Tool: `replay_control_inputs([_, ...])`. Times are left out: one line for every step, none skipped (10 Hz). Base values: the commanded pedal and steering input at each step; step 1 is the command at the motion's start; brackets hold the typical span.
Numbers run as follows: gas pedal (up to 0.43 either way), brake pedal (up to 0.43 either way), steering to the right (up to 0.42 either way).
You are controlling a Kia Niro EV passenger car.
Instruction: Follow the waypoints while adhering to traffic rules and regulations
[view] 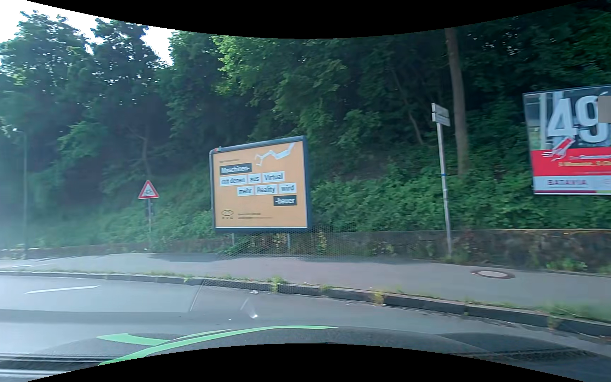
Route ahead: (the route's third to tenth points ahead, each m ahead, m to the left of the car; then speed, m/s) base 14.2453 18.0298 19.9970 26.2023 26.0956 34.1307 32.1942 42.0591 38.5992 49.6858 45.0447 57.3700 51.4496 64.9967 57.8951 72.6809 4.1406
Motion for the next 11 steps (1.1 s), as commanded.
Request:
replay_control_inputs([0.11,0.0,-0.732])
replay_control_inputs([0.11,0.0,-0.722])
replay_control_inputs([0.11,0.0,-0.712])
replay_control_inputs([0.11,0.0,-0.697])
replay_control_inputs([0.11,0.0,-0.67])
replay_control_inputs([0.11,0.0,-0.641])
replay_control_inputs([0.11,0.0,-0.621])
replay_control_inputs([0.11,0.0,-0.59])
replay_control_inputs([0.11,0.0,-0.55])
replay_control_inputs([0.11,0.0,-0.513])
replay_control_inputs([0.11,0.0,-0.466])
